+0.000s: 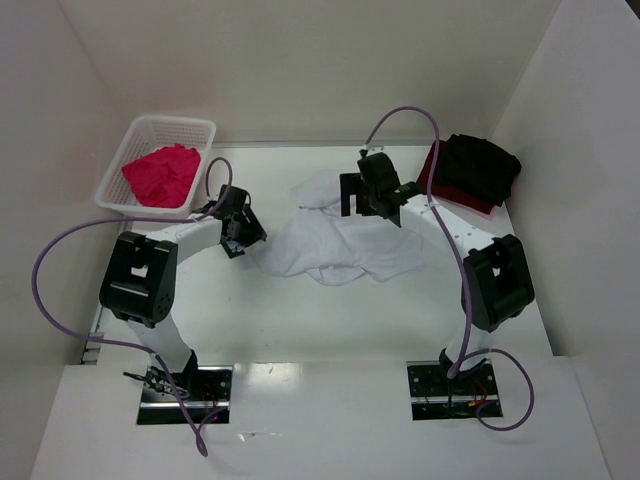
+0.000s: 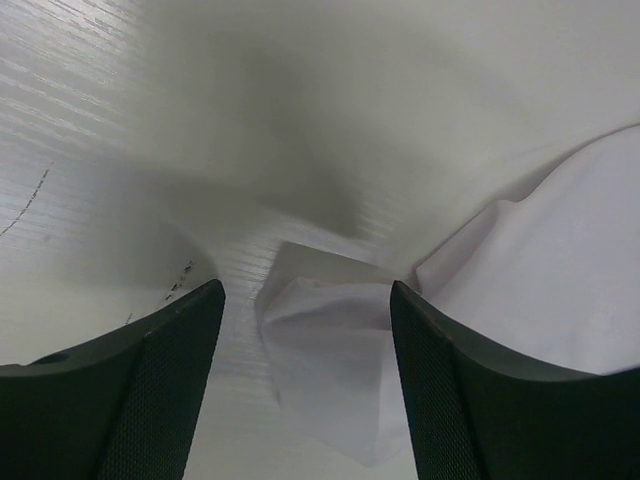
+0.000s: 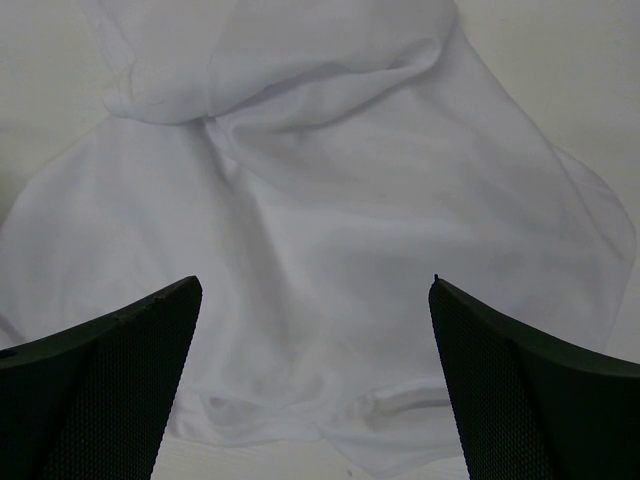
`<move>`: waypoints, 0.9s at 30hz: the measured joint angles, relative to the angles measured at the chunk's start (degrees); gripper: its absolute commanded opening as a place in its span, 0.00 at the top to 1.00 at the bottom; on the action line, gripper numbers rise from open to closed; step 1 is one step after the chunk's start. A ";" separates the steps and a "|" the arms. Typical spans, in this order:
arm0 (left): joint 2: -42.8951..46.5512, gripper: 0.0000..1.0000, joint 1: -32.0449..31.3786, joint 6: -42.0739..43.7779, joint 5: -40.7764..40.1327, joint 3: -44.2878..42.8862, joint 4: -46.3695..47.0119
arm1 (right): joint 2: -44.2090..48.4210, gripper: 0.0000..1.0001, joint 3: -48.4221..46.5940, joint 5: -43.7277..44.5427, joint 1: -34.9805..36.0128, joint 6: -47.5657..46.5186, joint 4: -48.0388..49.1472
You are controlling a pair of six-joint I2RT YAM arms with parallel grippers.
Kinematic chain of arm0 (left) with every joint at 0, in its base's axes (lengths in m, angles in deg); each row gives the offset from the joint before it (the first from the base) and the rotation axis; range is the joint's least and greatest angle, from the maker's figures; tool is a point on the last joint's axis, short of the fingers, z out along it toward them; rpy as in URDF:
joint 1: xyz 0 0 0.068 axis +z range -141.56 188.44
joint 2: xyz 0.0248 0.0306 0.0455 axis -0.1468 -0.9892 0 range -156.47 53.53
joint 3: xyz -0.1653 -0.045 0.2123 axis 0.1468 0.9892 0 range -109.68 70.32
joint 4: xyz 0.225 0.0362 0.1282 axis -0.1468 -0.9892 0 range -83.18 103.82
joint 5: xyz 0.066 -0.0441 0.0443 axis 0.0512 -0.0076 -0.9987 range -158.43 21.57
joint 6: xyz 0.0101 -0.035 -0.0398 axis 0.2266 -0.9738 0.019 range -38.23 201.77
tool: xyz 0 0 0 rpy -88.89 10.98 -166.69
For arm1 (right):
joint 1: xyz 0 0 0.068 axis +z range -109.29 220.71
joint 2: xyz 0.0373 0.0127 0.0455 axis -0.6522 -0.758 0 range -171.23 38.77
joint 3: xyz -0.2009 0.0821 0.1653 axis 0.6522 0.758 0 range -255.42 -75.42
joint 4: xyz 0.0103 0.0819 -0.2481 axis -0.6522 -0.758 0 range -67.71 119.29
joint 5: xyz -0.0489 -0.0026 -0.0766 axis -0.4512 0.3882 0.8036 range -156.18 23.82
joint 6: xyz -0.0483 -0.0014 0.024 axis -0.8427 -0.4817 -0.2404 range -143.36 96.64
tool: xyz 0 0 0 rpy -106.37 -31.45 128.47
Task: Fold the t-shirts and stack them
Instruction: Flatten out the tshirt
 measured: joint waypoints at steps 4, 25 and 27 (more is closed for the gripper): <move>-0.09 0.39 0.00 0.00 0.31 0.11 -0.17 | 0.00 0.00 0.00 0.02 -0.24 -0.02 0.00; -0.52 1.00 0.00 2.73 2.45 0.85 -1.03 | -22.45 0.00 -28.20 -2.95 -0.70 -6.73 -0.42; 0.46 1.00 0.00 2.75 2.29 0.87 -2.47 | -28.57 0.00 -34.64 -4.13 -0.70 -8.24 -1.18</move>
